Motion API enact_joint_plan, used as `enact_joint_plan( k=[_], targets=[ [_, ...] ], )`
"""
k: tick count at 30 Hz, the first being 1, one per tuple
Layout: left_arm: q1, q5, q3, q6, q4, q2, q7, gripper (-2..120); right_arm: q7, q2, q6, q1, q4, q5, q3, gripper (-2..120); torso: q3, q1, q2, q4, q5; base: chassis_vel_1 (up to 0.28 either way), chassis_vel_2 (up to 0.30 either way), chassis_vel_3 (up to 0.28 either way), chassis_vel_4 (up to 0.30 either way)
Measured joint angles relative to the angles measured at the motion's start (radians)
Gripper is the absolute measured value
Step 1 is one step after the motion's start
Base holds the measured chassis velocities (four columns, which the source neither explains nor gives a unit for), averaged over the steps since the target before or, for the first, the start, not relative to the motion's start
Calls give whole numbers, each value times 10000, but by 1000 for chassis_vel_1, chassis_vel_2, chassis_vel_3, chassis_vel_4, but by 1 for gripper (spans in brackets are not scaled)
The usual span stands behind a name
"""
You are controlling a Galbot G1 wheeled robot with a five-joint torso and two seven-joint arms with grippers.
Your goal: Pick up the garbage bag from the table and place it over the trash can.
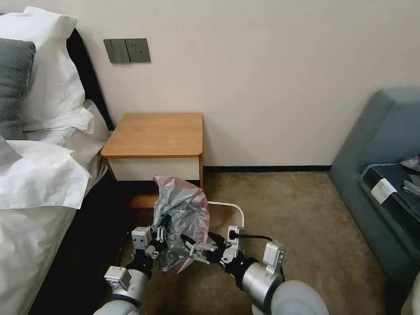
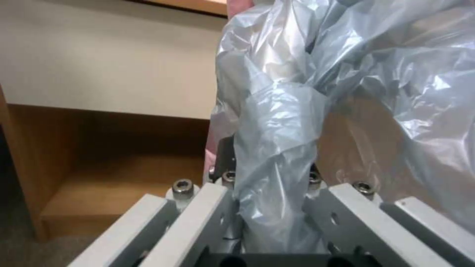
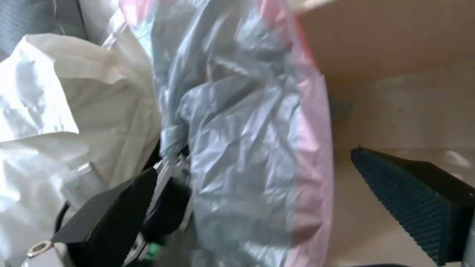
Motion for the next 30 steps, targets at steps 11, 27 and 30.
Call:
enact_joint_plan(
  k=[11,27,30],
  targets=[
    [251,67,47,-124,-125,-7,117,4,-300,-26,219,1079,-677,568,-105,100,0,0,0,1,0,0,0,0,0],
    [319,13,-55,-267,-183,-63,181,4,-1590,-35,623,1423,-1447,818,-461,90,0,0,0,0,0,0,0,0,0],
    [312,-9,-44,-267,-185,-76,169,4,-1741,-39,725,1389,-1488,713,-485,80,0,0,0,0,0,0,0,0,0]
  ],
)
